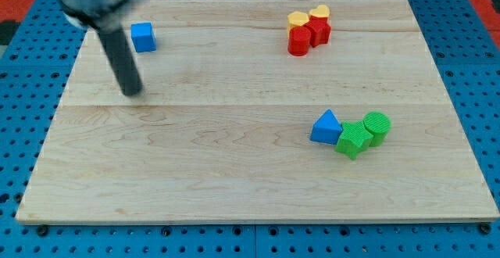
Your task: Slide the cube close to the green blocks
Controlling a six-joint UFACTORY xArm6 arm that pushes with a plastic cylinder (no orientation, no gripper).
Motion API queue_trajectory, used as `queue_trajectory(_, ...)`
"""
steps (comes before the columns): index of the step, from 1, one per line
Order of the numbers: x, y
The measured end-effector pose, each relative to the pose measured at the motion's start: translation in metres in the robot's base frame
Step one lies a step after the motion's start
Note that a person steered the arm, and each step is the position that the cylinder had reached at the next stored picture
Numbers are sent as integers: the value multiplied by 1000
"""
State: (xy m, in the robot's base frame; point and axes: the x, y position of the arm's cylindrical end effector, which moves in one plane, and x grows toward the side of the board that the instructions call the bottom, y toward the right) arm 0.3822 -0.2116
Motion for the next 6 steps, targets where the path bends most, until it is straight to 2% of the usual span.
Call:
queue_trajectory(1,-82,-50)
queue_trajectory(2,-96,49)
queue_trajectory(3,-42,144)
queue_trajectory(4,22,214)
queue_trajectory(5,69,294)
queue_trajectory(6,73,307)
